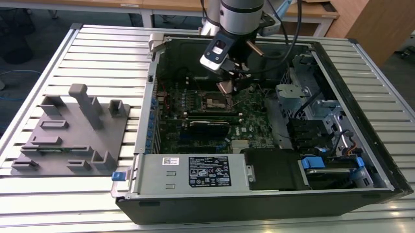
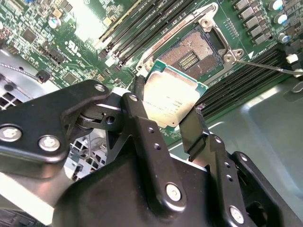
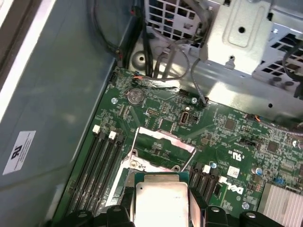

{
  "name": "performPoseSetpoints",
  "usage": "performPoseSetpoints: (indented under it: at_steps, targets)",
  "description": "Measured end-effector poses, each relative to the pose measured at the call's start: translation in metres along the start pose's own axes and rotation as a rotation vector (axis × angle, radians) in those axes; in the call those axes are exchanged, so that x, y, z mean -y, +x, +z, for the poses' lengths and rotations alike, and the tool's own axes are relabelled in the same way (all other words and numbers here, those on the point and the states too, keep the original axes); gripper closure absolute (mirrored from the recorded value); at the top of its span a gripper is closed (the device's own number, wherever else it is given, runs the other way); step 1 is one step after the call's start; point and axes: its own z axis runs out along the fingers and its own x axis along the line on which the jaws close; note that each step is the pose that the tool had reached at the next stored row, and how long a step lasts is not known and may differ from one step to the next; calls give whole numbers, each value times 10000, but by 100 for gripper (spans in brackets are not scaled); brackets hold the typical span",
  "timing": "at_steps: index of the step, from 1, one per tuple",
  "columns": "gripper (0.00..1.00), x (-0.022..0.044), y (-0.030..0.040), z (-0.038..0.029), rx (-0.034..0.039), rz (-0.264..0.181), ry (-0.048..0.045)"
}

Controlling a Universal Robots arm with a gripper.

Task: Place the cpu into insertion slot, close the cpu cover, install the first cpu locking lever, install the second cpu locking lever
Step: 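Place the cpu into insertion slot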

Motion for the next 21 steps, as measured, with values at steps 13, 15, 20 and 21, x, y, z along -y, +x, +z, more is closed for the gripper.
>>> performPoseSetpoints:
  at_steps: [13,15,20,21]
  targets:
    - [46,0,0,4,183,2032,-35]
    - [46,0,0,5,216,2401,-41]
    - [46,1,-1,5,290,3227,-54]
    - [46,0,-1,5,291,3238,-54]
